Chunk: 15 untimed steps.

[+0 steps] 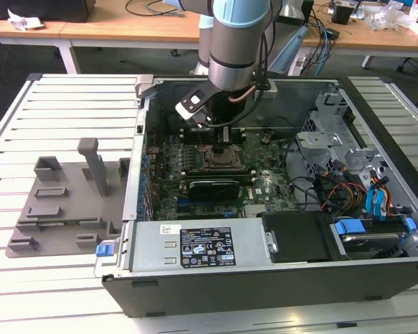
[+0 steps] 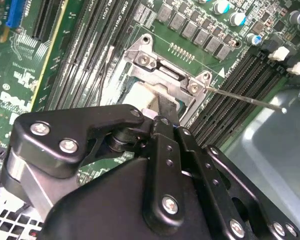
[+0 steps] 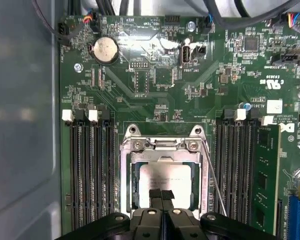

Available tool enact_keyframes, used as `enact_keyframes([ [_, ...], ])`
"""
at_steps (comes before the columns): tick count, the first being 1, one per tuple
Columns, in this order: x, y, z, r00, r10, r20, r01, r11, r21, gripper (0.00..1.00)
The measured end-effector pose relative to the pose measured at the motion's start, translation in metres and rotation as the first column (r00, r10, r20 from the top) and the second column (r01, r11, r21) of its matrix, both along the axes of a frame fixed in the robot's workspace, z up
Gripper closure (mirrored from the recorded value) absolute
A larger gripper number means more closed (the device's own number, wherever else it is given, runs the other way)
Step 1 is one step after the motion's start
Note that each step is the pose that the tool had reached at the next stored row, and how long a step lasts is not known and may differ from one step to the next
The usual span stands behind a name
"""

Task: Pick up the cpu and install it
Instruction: 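Close the cpu cover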

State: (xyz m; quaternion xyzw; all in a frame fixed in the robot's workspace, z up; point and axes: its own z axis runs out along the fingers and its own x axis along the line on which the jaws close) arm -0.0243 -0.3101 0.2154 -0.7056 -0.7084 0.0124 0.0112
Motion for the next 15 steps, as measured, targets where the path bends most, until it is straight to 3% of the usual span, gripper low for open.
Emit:
enact_keyframes([
  [6, 0.0008, 0.0, 0.0168, 1.0, 0.0, 0.0001, 0.0, 1.0, 0.0, 0.89],
  [7, 0.0009, 0.0, 0.0302, 1.0, 0.0, 0.0, 0.0, 1.0, 0.0, 0.89],
  [13, 0.0009, 0.0, 0.0445, 1.0, 0.0, 0.0, 0.0, 1.0, 0.0, 0.89],
  [15, 0.0009, 0.0, 0.0543, 1.0, 0.0, 0.0, 0.0, 1.0, 0.0001, 0.89],
])
